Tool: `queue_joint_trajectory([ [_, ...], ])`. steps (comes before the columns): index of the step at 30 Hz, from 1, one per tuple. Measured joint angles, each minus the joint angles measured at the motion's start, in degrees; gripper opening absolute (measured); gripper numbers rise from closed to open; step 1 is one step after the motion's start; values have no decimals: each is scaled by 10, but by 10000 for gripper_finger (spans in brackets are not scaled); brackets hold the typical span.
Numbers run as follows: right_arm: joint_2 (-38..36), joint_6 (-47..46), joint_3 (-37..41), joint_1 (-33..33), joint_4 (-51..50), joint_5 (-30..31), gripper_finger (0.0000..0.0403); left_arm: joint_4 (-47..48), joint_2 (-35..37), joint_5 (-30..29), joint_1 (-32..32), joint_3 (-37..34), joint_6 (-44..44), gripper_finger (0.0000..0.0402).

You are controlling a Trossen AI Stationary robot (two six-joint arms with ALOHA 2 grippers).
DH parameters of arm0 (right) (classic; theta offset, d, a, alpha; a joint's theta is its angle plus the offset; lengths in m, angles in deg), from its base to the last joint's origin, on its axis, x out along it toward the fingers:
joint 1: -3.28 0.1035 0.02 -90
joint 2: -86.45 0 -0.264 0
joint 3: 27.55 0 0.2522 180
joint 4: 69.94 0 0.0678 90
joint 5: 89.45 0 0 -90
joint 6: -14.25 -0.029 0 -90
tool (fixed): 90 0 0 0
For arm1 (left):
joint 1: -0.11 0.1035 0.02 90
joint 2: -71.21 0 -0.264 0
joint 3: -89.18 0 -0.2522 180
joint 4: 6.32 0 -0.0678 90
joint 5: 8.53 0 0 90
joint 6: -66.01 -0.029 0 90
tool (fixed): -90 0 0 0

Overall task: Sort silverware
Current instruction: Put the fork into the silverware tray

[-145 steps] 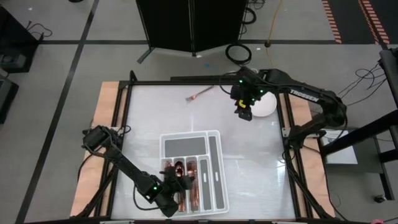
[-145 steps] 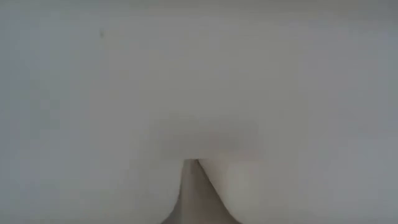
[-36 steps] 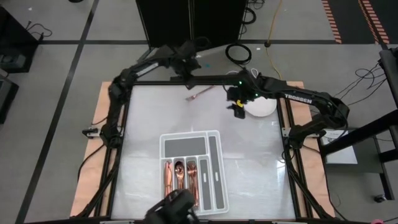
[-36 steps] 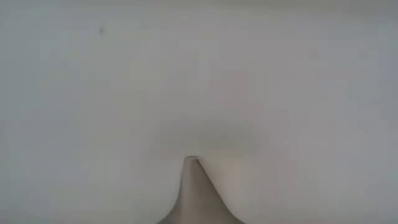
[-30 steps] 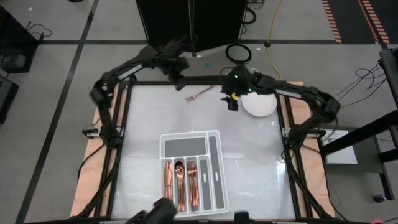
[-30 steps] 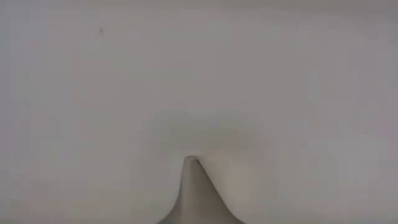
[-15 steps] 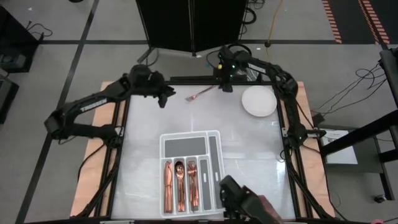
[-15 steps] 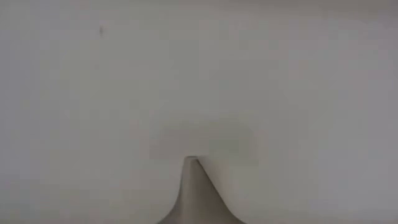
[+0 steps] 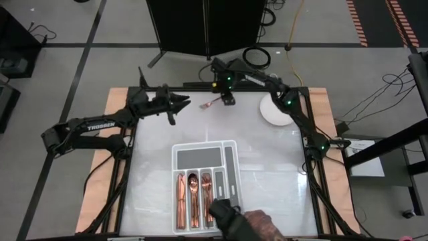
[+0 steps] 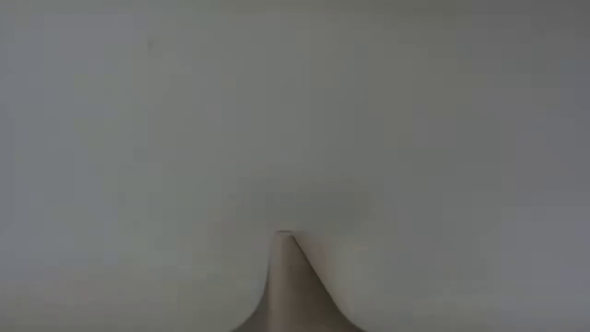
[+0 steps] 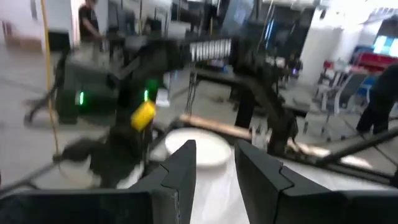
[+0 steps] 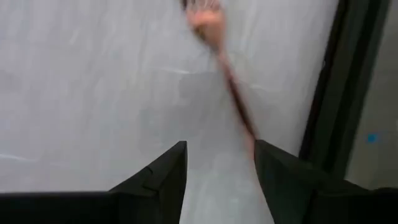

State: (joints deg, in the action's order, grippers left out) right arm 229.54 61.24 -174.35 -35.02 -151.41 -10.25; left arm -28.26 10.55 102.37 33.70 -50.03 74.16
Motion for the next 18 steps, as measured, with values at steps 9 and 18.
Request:
queue_joint_trajectory([
  [9,39,15,-18,47,46,62,177,-29,12,3,5,1,0,111],
  [18,37,6,-20,44,41,42,176,-29,12,12,6,1,-25,111],
])
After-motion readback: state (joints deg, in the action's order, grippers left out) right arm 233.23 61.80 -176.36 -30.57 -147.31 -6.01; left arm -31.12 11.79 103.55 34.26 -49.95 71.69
